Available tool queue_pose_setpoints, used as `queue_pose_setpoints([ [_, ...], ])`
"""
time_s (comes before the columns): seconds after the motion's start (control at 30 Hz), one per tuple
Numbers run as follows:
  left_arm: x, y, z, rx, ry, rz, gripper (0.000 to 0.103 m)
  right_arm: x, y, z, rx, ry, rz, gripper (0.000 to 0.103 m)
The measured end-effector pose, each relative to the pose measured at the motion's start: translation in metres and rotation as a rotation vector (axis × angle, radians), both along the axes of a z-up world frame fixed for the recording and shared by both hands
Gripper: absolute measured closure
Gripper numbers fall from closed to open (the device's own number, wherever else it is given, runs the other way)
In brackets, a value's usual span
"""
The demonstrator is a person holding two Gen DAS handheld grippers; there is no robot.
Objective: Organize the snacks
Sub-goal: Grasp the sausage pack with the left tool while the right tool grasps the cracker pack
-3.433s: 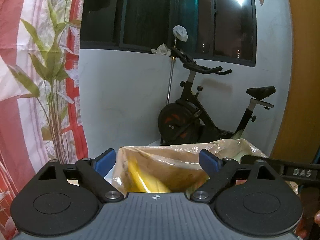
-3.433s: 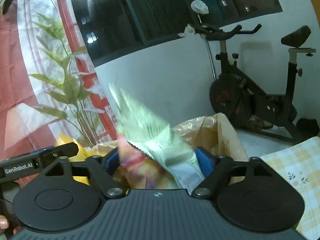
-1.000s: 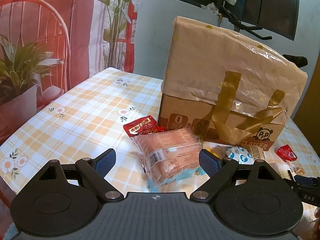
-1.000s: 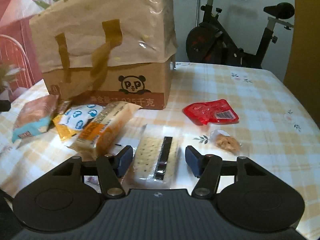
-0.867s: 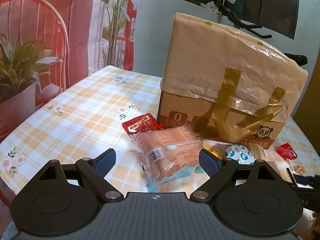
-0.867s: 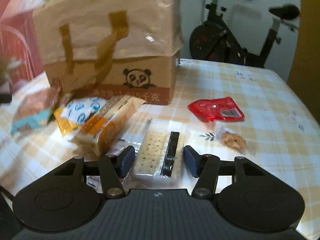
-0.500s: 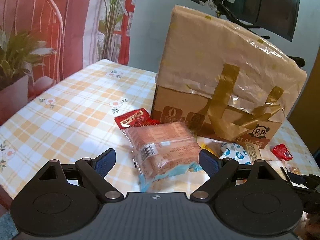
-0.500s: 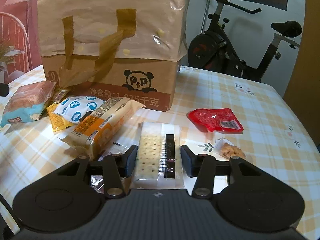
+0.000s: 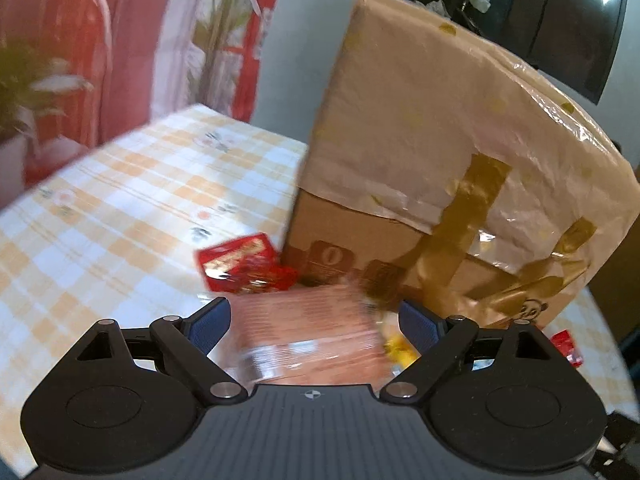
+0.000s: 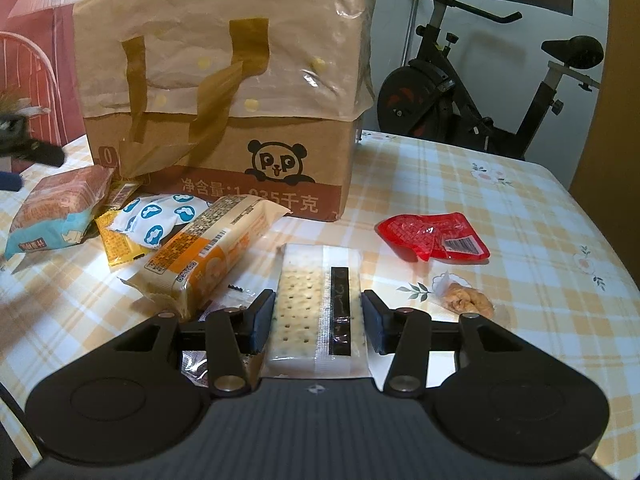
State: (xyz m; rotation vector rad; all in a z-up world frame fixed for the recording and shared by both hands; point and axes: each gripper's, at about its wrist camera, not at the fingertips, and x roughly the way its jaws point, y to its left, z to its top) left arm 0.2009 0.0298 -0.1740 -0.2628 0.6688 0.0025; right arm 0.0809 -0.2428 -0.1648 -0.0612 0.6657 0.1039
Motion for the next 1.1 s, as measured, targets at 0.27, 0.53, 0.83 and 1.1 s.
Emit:
queue_pose_setpoints([
  [0.27,0.011,-0.004,-0.019,0.059,0.063,0.029,0.004,0.0,-0.002,0.0,0.013,0.001,0.002,0.054],
  [0.53,0.013,-0.008,-0.03,0.036,0.14,0.006,0.003,0.002,-0.002,0.0,0.022,0.005,0.002,0.054],
  [0.83,-0.012,-0.005,-0.03,0.048,0.067,-0.025,0.016,0.003,-0.003,-0.001,0.029,0.008,0.001,0.054],
  [1.1,-0.045,-0.012,-0.011,0.035,-0.02,-0.086,0.017,0.004,-0.004,-0.001,0.042,0.011,-0.001,0.054],
])
